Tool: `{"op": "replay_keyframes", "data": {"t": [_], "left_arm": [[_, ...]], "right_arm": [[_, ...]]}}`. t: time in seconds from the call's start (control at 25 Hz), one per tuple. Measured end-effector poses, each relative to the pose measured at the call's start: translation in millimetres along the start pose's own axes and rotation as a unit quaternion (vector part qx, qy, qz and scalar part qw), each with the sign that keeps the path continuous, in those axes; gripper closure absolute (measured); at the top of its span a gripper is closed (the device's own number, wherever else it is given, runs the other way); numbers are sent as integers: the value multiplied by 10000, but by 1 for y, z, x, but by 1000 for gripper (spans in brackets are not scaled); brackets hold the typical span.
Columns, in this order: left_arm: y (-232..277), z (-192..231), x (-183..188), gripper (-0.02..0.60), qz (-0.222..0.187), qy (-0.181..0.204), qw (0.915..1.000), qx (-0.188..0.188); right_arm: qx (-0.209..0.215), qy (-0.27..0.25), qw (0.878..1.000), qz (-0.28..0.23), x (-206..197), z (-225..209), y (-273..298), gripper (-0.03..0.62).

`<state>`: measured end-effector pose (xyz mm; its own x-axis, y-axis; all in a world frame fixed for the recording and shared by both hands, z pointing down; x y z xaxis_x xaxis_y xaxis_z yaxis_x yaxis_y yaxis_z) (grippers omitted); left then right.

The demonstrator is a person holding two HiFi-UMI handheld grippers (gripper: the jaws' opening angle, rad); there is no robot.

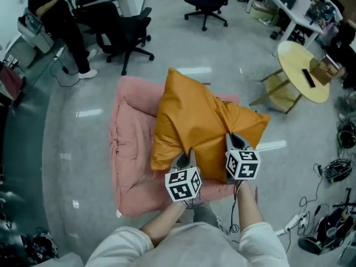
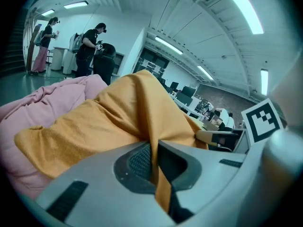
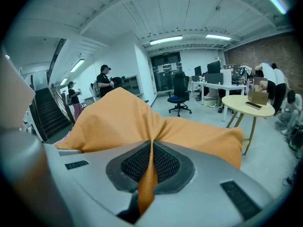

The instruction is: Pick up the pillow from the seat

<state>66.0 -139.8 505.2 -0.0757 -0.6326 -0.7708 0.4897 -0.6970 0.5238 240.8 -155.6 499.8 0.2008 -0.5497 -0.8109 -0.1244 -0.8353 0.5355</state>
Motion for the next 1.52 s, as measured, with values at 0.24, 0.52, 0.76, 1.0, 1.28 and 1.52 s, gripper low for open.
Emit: {"op": "replay_keyframes", "data": {"t": [0.24,0.52,0.76,1.0,1.28,1.52], "left_arm": [[-10,-23,21,568,-95,449,9968,-660],[-30,-57,33,568,-229,999,9842,-1444],[-53,-94,14,568,-76,1435,9636,-2255],[-78,-130,-20,568,255,1774,9444,-2757],[-102,-169,-72,568,546,2047,9325,-2925],[-108,-195,-99,568,709,2199,9267,-2965]], "right_arm": [[-537,133,9979,-350,13,-6,-46,562],[-1186,434,9894,-714,10,-13,-105,562],[-1883,803,9742,-953,-18,-23,-170,562],[-2358,1206,9598,-933,-65,-35,-227,562],[-2509,1711,9491,-839,-129,-57,-277,562],[-2533,1906,9448,-824,-155,-77,-303,562]]}}
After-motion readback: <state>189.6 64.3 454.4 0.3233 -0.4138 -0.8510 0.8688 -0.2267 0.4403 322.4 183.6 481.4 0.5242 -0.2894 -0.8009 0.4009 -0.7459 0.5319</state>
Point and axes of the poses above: the fingertips, and each gripper's own axes: y forward along the fingers, z to its left, x out of its top, the point moved 3 cm from there along -y, backward along the fingers, and after that the axes turned 3 degrees about y, right-handed, at the moved point
